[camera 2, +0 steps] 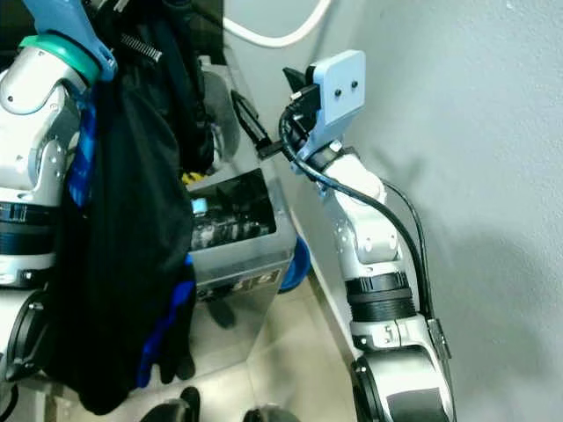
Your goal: Clothes washing
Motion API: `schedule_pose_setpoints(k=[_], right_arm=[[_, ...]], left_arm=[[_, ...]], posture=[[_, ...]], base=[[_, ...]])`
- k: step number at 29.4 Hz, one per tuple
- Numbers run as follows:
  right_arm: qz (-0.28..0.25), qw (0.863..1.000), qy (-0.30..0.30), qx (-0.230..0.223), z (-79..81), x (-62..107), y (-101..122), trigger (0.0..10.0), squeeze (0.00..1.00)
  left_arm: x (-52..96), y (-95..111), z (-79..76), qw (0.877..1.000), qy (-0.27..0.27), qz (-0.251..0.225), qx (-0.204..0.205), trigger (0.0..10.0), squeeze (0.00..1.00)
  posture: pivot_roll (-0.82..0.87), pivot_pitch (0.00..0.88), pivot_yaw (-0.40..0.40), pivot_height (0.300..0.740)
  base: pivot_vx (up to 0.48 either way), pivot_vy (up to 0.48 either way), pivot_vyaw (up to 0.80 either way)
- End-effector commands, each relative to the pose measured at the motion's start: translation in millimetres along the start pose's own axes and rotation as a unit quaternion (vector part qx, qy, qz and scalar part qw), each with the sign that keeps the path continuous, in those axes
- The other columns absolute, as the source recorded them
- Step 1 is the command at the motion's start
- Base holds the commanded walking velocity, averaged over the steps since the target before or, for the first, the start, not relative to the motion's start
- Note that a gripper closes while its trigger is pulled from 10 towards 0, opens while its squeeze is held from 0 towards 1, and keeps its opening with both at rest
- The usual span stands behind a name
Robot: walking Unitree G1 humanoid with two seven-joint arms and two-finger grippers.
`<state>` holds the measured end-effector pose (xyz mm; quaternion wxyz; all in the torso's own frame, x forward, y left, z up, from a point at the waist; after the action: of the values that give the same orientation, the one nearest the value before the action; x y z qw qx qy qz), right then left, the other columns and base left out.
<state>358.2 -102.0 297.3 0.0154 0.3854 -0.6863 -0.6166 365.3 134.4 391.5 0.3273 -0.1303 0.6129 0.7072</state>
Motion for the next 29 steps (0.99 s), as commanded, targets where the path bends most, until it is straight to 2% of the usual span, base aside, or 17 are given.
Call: schedule_pose_setpoints(k=[1, 4, 7, 12, 29], right_arm=[[0.001, 1.0, 0.002, -0.004, 0.6, -1.3, -0.5, 10.0, 0.0], [0.0, 1.0, 0.005, -0.008, 3.7, -2.4, -0.1, 10.0, 0.0], [0.0, 1.0, 0.008, -0.01, 7.1, -2.3, -0.1, 10.0, 0.0], [0.002, 1.0, 0.007, -0.01, 6.6, -1.3, 0.4, 10.0, 0.0], [0.0, 1.0, 0.018, -0.011, 9.9, -2.8, 1.4, 10.0, 0.0]], left_arm=[[1.4, -0.5, 3.6, 1.0, 0.007, -0.002, -0.007, 10.0, 0.0], [3.4, -1.4, 5.7, 1.0, 0.008, -0.006, -0.005, 10.0, 0.0], [5.9, 0.0, 6.0, 1.0, 0.014, -0.014, 0.013, 10.0, 0.0], [5.4, 0.2, 3.7, 0.999, 0.018, -0.018, 0.019, 10.0, 0.0], [6.2, 1.3, 4.9, 0.999, 0.023, -0.021, 0.023, 10.0, 0.0]], posture=[[0.07, 0.103, -0.036, 0.74], [0.07, 0.101, -0.039, 0.74], [0.07, 0.097, -0.041, 0.74], [0.06, 0.093, -0.041, 0.74], [0.07, 0.095, -0.044, 0.74]], base=[[0.0, -0.244, 0.0], [0.0, -0.429, 0.0], [0.0, 0.0, 0.0], [0.0, 0.0, 0.0], [0.0, 0.0, 0.0]])
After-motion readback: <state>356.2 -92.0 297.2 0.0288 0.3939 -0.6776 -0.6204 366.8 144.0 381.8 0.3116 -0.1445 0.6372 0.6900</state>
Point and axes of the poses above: a point about 5 cm out from each wrist's last joint towards the gripper, its own x axis pointing back from the gripper into the wrist, its own y axis along the axis of the wrist's last joint, z = x × y, the point moved 1 cm from there along -x, pointing out of the wrist towards the gripper, and after that the axes turned 5 degrees about x, right-handed, at the moved point
